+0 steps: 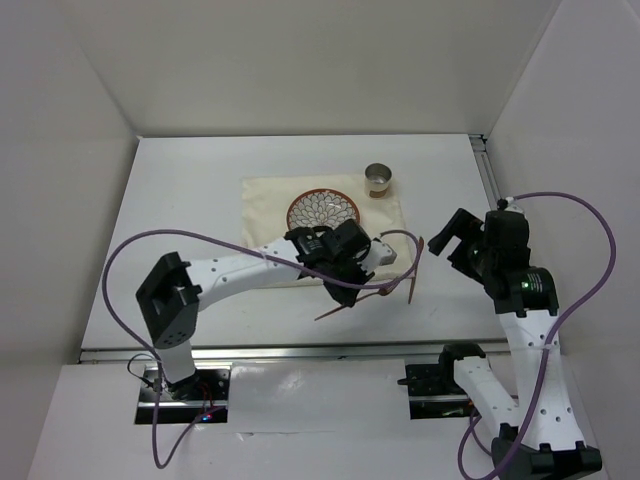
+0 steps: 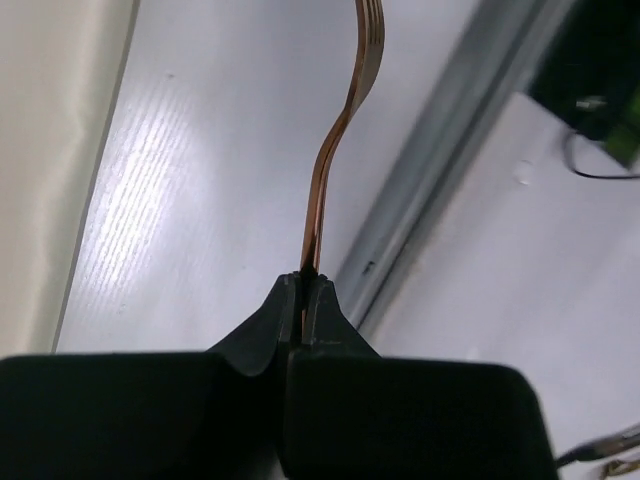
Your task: Set the dinner table for one person
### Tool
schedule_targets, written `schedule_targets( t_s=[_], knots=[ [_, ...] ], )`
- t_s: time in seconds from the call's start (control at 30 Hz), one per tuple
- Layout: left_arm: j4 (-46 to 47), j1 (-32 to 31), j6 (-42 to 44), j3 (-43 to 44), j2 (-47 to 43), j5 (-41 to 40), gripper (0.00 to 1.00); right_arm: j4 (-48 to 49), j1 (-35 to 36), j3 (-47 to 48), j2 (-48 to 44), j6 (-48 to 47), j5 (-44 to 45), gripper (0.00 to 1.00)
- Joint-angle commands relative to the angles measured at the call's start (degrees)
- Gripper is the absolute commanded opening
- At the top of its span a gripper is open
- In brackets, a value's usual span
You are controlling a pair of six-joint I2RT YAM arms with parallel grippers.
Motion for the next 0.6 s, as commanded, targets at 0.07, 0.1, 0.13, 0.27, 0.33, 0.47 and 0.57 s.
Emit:
schedule_targets(
  t_s=[0.07, 0.1, 0.13, 0.27, 0.33, 0.47, 0.57],
  knots=[
    [-3.55, 5.78, -1.03, 1.98, -8.07, 5.77, 0.0, 1.19, -0.29, 3.5, 0.13, 0.16, 1.62, 1.0],
    [-3.55, 8.25, -2.44, 1.45, -8.77, 5.76, 0.0, 1.19, -0.29, 3.51, 0.13, 0.16, 2.32, 1.0],
    [-3.03, 10.97, -5.06, 0.75, -9.3, 6.37, 0.0, 1.19, -0.29, 4.21, 0.13, 0.16, 2.32, 1.0],
    [-1.7, 22.93, -14.97, -1.28, -10.71, -0.07, 0.0, 0.66, -0.29, 4.92, 0.13, -0.46, 3.64, 1.0],
    [-2.32, 29.26, -19.05, -1.28, -10.19, -2.31, 0.0, 0.14, -0.29, 5.44, 0.13, -0.98, 3.64, 1.0],
    [2.32, 37.09, -28.72, -3.29, -10.18, -6.54, 0.0, 0.14, -0.29, 4.92, 0.13, -0.98, 3.64, 1.0],
    [8.47, 41.05, -33.74, -6.56, -9.49, -4.88, 0.0, 0.14, -0.29, 4.92, 0.13, -0.98, 3.64, 1.0]
  ],
)
